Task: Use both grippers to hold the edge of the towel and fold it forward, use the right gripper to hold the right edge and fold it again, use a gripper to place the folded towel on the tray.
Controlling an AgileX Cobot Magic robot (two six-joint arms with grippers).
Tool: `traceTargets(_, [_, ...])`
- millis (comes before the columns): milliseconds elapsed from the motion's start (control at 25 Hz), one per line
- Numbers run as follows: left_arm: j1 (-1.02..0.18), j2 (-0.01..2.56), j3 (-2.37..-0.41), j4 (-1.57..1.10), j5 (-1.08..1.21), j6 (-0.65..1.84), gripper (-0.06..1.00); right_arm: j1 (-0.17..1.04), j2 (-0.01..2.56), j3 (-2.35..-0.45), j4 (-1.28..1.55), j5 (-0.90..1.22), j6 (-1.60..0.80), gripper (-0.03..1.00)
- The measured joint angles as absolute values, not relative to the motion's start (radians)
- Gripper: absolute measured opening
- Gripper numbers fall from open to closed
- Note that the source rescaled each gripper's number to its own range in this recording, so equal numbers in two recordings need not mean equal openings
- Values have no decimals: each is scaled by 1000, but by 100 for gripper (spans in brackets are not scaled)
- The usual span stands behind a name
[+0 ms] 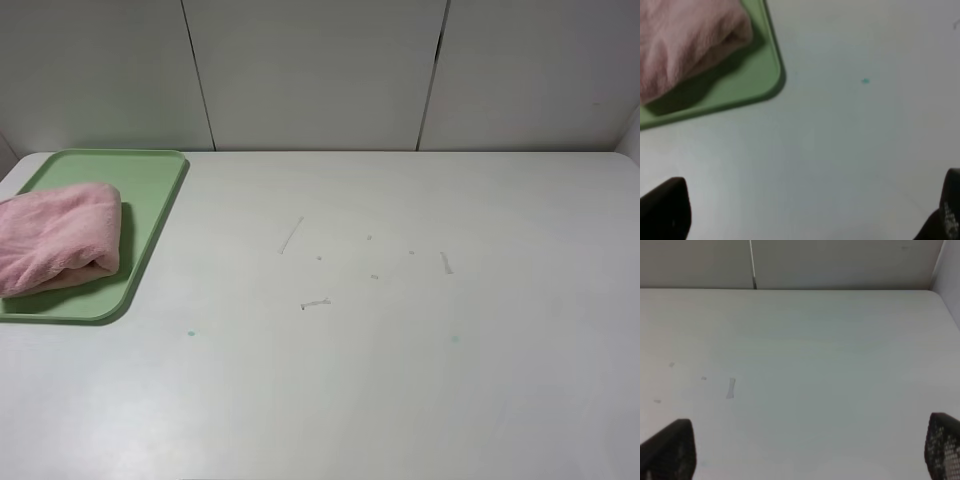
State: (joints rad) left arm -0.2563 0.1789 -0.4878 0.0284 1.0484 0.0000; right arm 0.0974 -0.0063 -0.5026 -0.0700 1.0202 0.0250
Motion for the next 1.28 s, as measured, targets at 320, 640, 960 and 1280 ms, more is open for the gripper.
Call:
traceTargets(320, [-256, 89, -487, 27, 1051, 8, 100, 97, -6, -503, -70, 1020, 25, 100])
traceTargets(640, [-219, 1, -486, 26, 1052, 8, 100, 97, -6, -503, -70, 1020, 25, 100])
traceTargets(960, [-134, -6, -486, 26, 1052, 10, 100, 97, -6, -503, -70, 1020, 25, 100])
traceTargets(1280, [-134, -6, -486, 27, 1052, 9, 100, 97, -6, -503, -70, 1020, 25, 100])
